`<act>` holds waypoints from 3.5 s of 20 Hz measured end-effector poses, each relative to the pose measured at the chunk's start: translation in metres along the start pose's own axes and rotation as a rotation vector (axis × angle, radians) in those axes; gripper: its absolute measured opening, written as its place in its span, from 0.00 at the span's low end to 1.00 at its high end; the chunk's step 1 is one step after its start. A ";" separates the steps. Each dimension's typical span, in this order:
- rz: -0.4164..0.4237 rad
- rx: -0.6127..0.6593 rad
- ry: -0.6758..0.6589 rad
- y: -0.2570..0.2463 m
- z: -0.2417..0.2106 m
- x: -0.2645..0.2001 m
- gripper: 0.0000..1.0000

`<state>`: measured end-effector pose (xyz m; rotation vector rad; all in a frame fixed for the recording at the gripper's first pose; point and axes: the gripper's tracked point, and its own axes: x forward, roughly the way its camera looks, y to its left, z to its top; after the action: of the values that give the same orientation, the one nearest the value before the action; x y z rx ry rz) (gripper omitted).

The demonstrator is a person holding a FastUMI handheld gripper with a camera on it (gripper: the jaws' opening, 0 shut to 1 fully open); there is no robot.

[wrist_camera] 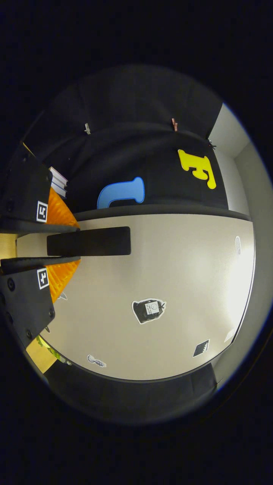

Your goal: Open the shoe cabinet door, grab the shoes and put them into the shoe cabinet, then close the shoe cabinet door.

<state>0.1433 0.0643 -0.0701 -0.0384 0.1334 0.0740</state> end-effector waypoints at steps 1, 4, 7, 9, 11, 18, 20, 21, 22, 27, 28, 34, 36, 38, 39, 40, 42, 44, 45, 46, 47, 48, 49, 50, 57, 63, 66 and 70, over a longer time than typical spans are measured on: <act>-0.003 -0.005 0.001 0.000 0.000 0.000 0.29; 0.011 -0.007 -0.003 0.001 0.000 -0.001 0.29; 0.007 -0.003 0.003 0.000 0.000 -0.002 0.29; 0.005 -0.001 0.001 0.001 0.000 -0.003 0.29; -0.002 0.006 0.000 0.001 0.001 -0.002 0.29; -0.027 0.007 -0.005 0.000 0.001 0.003 0.29; -0.031 0.002 -0.007 0.000 0.001 0.004 0.29; -0.032 0.003 -0.009 0.001 0.000 0.005 0.29; -0.033 0.004 -0.010 0.000 0.001 0.005 0.29; -0.049 -0.003 -0.021 0.001 0.001 0.008 0.34; -0.056 -0.005 -0.027 0.000 0.002 0.010 0.35; -0.064 0.043 -0.038 -0.003 0.006 0.021 0.47; -0.062 0.043 -0.052 -0.003 0.010 0.024 0.49; -0.053 0.045 -0.066 -0.002 0.014 0.026 0.49; -0.055 0.039 -0.064 -0.003 0.013 0.026 0.49; -0.057 0.031 -0.058 -0.004 0.011 0.027 0.49; -0.056 0.017 -0.045 -0.004 0.007 0.028 0.50; -0.057 0.013 -0.046 -0.004 0.008 0.029 0.50; -0.044 0.012 -0.045 0.000 0.011 0.013 0.50; -0.056 -0.001 -0.055 -0.005 0.019 -0.005 0.40; -0.053 -0.008 -0.045 -0.010 -0.003 0.063 0.29; -0.048 -0.006 -0.036 -0.008 -0.005 0.068 0.29; -0.038 -0.003 -0.028 -0.007 -0.005 0.066 0.30; -0.028 -0.001 -0.021 -0.007 -0.006 0.064 0.30; 0.018 0.021 -0.016 -0.008 -0.002 0.039 0.18; 0.049 0.018 -0.009 -0.020 -0.003 -0.012 0.18; 0.078 0.018 -0.009 -0.033 -0.003 -0.041 0.18; 0.125 0.019 0.006 -0.057 0.001 -0.080 0.18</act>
<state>0.0686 0.0020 -0.0560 -0.0114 0.1429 0.1976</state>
